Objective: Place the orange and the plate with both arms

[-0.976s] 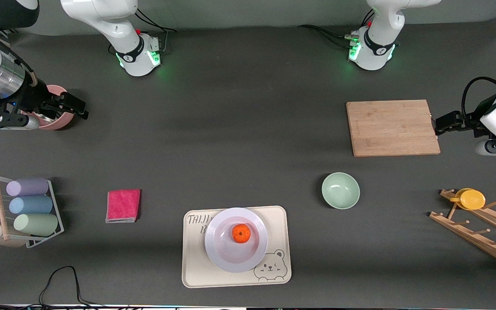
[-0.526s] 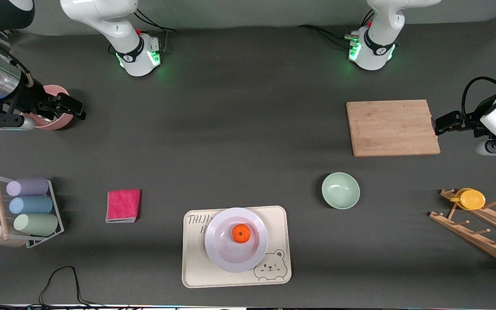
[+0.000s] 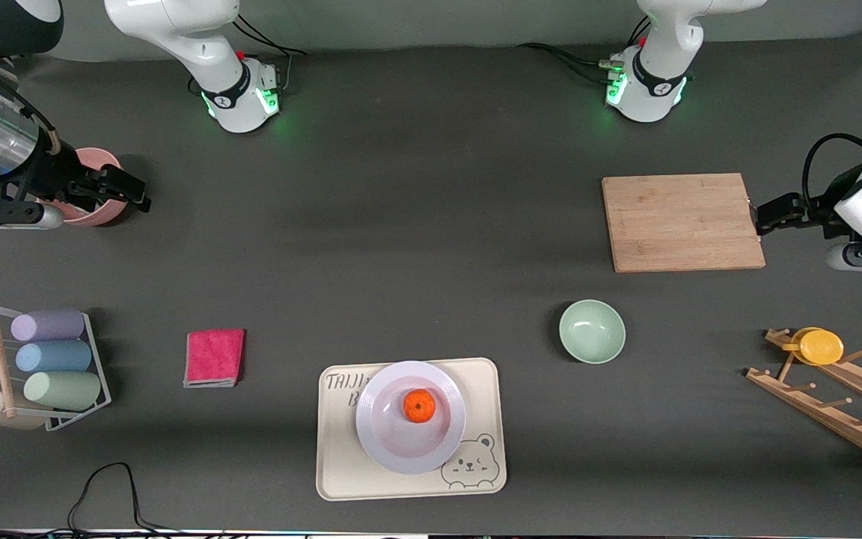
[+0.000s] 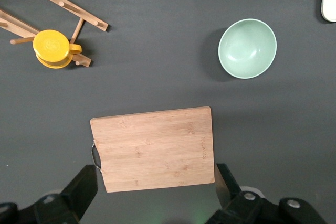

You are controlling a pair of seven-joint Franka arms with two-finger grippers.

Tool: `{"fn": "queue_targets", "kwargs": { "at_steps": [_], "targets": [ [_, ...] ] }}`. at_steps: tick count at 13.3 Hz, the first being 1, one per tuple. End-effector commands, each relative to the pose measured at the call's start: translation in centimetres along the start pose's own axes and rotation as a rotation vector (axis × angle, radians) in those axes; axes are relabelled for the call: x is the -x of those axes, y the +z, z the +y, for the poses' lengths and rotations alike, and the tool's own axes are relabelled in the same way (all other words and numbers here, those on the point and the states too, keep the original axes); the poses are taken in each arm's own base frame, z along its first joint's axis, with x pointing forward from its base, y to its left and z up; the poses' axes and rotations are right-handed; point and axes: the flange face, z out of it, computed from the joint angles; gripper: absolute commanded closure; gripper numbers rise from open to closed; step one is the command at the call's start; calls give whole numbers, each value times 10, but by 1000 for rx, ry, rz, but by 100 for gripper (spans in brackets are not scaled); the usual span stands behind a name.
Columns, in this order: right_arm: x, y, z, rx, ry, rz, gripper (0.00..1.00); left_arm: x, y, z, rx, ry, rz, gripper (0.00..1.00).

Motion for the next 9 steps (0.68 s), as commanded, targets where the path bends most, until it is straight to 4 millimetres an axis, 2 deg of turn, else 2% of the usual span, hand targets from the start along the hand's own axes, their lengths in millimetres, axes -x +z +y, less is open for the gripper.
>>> {"fn": "queue_targets", "kwargs": {
  "at_steps": [1, 9],
  "targets": [
    [2, 1, 0, -17, -16, 5, 0, 5, -5, 0, -12, 10, -3, 0],
    [-3, 3, 0, -17, -14, 0, 0, 5, -9, -1, -36, -6, 9, 0]
  ]
}}
